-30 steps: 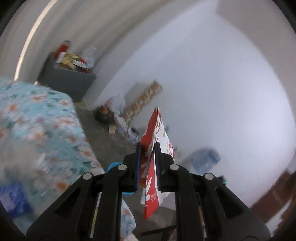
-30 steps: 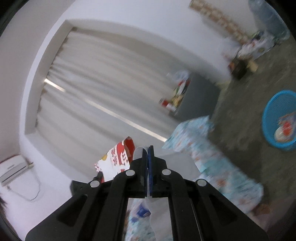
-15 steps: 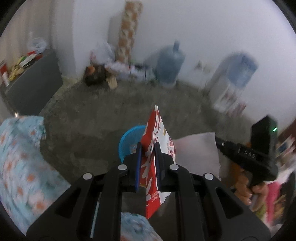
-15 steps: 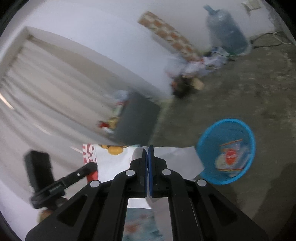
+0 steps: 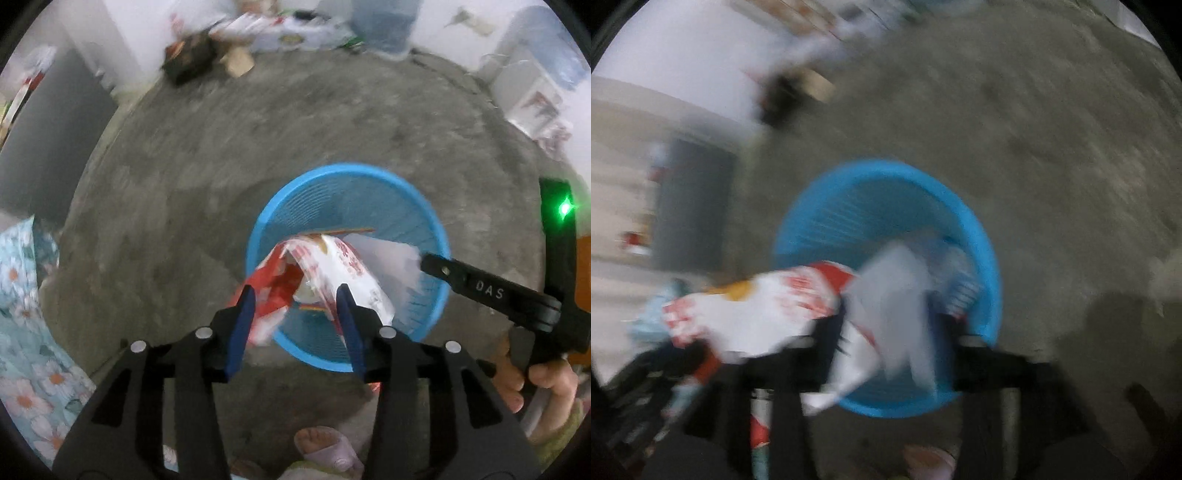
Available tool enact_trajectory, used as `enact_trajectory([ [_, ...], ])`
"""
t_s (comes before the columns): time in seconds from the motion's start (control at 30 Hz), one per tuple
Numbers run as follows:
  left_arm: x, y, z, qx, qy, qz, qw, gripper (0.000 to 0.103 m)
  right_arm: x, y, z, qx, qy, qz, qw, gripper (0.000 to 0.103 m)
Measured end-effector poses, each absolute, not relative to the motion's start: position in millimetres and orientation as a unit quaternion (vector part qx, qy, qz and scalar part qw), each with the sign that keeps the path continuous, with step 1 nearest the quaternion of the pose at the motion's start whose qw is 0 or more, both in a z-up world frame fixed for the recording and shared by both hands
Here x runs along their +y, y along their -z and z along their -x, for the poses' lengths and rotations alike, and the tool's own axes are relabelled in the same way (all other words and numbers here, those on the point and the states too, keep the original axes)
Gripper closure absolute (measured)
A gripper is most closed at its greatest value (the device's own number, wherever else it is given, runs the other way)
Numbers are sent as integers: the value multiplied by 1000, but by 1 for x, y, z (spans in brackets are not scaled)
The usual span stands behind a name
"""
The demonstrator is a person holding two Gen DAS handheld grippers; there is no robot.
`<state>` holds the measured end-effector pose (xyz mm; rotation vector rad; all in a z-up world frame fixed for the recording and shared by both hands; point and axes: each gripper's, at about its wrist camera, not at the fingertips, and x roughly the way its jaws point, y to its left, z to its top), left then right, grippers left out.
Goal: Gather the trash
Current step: 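Lower the box over the wastebasket and open the left tool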
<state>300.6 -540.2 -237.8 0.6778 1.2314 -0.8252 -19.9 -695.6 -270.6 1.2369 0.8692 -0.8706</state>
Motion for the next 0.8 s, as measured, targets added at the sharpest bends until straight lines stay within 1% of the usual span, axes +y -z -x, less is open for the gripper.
enact_trajectory([
  [0.03,-540,239,-301,555,367,-295,686,60,-696,271,23,384,388,-542,639,52],
  [0.07,-537,236,-305,563,369,-280,685,56,-695,267,28,371,388,-543,645,48],
  [0.1,-535,235,-307,565,372,-272,685,50,-694,260,32,360,388,-543,652,45],
  [0.13,-532,229,-306,563,374,-264,688,48,-690,253,38,351,392,-539,658,40],
  [0.37,-522,166,-289,521,399,-241,715,42,-668,189,44,309,402,-491,708,39],
  [0.53,-490,98,-273,495,421,-221,727,39,-628,136,52,273,399,-465,741,38],
  [0.6,-466,63,-264,483,434,-206,732,33,-599,106,55,251,401,-445,760,33],
  [0.73,-409,3,-244,447,450,-188,750,28,-552,64,65,223,401,-410,788,23],
  [0.8,-372,-28,-232,424,453,-178,764,23,-522,41,68,214,400,-388,803,18],
])
